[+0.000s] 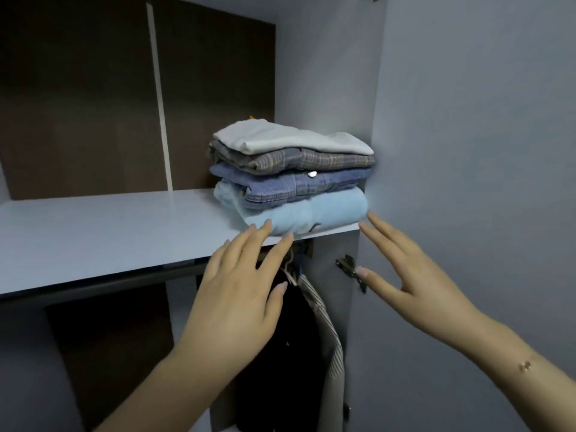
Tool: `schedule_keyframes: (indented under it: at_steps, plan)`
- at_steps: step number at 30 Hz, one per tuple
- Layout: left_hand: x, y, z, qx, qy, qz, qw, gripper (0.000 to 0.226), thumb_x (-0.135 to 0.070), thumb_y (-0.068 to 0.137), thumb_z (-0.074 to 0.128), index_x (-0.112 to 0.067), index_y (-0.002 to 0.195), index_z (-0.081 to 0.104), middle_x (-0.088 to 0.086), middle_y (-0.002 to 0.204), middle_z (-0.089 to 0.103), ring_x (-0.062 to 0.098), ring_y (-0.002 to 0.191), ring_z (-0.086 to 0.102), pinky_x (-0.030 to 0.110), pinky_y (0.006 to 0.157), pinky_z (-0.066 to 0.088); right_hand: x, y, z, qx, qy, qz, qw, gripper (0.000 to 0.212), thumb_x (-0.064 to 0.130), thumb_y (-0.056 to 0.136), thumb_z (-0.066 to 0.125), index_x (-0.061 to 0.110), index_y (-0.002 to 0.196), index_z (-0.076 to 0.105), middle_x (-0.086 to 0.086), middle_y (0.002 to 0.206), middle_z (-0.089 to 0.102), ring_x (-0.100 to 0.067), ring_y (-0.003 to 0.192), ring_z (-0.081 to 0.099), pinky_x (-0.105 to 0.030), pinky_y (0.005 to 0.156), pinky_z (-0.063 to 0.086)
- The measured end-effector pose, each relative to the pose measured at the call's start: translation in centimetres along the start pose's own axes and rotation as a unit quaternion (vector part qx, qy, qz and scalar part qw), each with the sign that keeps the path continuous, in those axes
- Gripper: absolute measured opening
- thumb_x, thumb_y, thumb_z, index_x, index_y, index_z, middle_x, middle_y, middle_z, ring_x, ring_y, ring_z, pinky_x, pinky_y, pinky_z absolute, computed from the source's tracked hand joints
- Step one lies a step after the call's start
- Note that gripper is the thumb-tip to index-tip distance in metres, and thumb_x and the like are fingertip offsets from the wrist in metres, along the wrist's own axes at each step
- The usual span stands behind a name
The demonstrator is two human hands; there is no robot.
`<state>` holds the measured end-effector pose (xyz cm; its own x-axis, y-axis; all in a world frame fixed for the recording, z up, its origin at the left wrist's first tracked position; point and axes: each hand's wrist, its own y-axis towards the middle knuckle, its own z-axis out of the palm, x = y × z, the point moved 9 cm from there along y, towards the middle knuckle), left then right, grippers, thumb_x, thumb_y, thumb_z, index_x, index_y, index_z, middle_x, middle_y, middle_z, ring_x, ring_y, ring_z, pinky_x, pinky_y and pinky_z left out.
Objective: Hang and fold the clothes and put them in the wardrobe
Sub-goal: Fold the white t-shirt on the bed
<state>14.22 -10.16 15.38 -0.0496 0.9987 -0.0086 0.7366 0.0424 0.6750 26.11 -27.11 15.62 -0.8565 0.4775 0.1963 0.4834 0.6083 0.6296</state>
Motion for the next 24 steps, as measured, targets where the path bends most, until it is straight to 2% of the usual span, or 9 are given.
schedule_keyframes:
  at_steps: [4, 8, 13, 17, 21, 24]
  plan:
    - [-5.1, -2.6, 2.0, 0.04, 0.005, 0.019, 0.999, 0.063, -0.036, 0.096, 0.049, -0.029, 0.154, 0.024, 0.002, 0.161, 0.02, 0.022, 0.148, 0.017, 0.042, 0.118, 0.018, -1.6, -8.4, -0.6, 0.019, -0.069, 0.032, 0.997, 0.065, 0.053, 0.096, 0.041, 0.03, 0.154, 0.022, 0.018, 0.162, 0.008, 0.0, 0.147, 0.013, -0.025, 0.117, 0.021]
    - [-11.7, -5.0, 3.2, 0.059, 0.013, 0.06, 0.996, 0.063, -0.032, 0.093, 0.058, -0.023, 0.15, 0.035, 0.008, 0.157, 0.031, 0.028, 0.144, 0.029, 0.051, 0.113, 0.031, -3.1, -15.8, -2.9, 0.061, -0.142, 0.041, 0.987, 0.066, 0.055, 0.099, 0.034, 0.025, 0.155, 0.019, 0.01, 0.163, 0.009, -0.006, 0.149, 0.01, -0.038, 0.119, 0.024]
    - [-22.2, -8.0, 5.4, 0.088, 0.024, 0.128, 0.988, 0.063, -0.042, 0.091, 0.037, -0.022, 0.15, 0.036, 0.011, 0.157, 0.03, 0.03, 0.144, 0.031, 0.055, 0.107, 0.039, -6.5, -26.1, -9.2, 0.039, -0.17, 0.139, 0.975, 0.066, 0.052, 0.097, 0.035, 0.02, 0.154, 0.024, 0.006, 0.162, 0.017, -0.011, 0.149, 0.014, -0.037, 0.118, 0.018]
    - [-33.0, -11.0, 6.0, 0.088, -0.029, 0.186, 0.978, 0.063, -0.043, 0.09, 0.041, -0.022, 0.15, 0.036, 0.011, 0.159, 0.025, 0.028, 0.145, 0.027, 0.056, 0.108, 0.037, -8.8, -36.3, -13.6, 0.05, -0.201, 0.216, 0.954, 0.069, 0.051, 0.098, 0.039, 0.021, 0.155, 0.017, 0.007, 0.163, 0.01, -0.008, 0.15, 0.005, -0.035, 0.119, 0.011]
    - [-46.4, -15.3, 6.3, 0.115, -0.09, 0.264, 0.954, 0.062, -0.045, 0.093, 0.037, -0.025, 0.152, 0.03, 0.008, 0.161, 0.019, 0.026, 0.147, 0.021, 0.053, 0.114, 0.027, -11.2, -48.2, -19.3, 0.068, -0.242, 0.31, 0.917, 0.068, 0.053, 0.098, 0.034, 0.019, 0.155, 0.018, 0.004, 0.163, 0.012, -0.012, 0.15, 0.01, -0.036, 0.119, 0.011]
    - [-54.5, -18.1, 6.3, 0.14, -0.134, 0.292, 0.937, 0.062, -0.042, 0.094, 0.04, -0.023, 0.151, 0.032, 0.009, 0.16, 0.021, 0.026, 0.147, 0.022, 0.054, 0.113, 0.031, -12.2, -56.8, -23.4, 0.068, -0.249, 0.378, 0.889, 0.067, 0.052, 0.099, 0.032, 0.019, 0.156, 0.018, 0.003, 0.163, 0.014, -0.013, 0.15, 0.011, -0.039, 0.119, 0.014]
